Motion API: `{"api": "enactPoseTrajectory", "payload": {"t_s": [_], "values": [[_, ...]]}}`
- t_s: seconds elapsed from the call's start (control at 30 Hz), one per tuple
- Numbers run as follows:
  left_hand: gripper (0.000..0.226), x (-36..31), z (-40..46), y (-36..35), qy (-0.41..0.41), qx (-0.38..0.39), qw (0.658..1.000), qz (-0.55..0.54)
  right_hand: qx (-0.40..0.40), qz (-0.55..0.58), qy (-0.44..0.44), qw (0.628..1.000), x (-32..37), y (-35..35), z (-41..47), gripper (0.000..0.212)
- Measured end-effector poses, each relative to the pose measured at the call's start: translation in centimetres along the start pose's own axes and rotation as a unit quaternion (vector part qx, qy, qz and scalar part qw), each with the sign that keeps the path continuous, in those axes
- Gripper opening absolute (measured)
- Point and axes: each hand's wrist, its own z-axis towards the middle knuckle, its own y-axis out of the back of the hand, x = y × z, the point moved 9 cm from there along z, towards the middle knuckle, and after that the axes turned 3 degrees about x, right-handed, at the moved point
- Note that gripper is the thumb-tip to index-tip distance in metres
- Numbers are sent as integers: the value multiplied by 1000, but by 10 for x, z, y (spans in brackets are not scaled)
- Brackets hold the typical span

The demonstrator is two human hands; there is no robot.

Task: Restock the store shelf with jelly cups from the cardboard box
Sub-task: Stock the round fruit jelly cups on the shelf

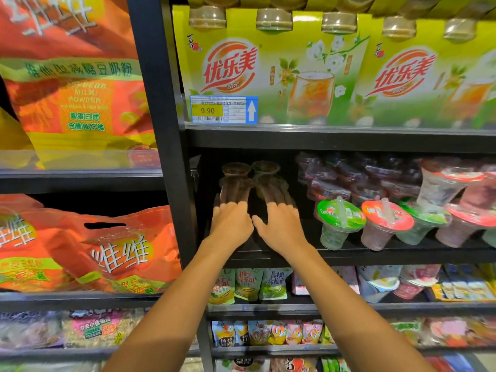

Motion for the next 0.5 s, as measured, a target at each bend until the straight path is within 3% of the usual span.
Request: {"api": "enactPoseTrajectory", "payload": {"t_s": [0.17, 0.33, 0.5], "values": [[60, -13, -60, 15, -127, -102, 987, 12, -22, 54, 102, 993, -2, 20, -64, 64], [58, -33, -155, 2, -170, -155, 973, 18, -46, 110, 200, 973, -25, 42, -159, 59], [59, -73, -247, -88, -212, -95, 972, 20, 13, 144, 217, 965, -104, 11, -260, 48]]}}
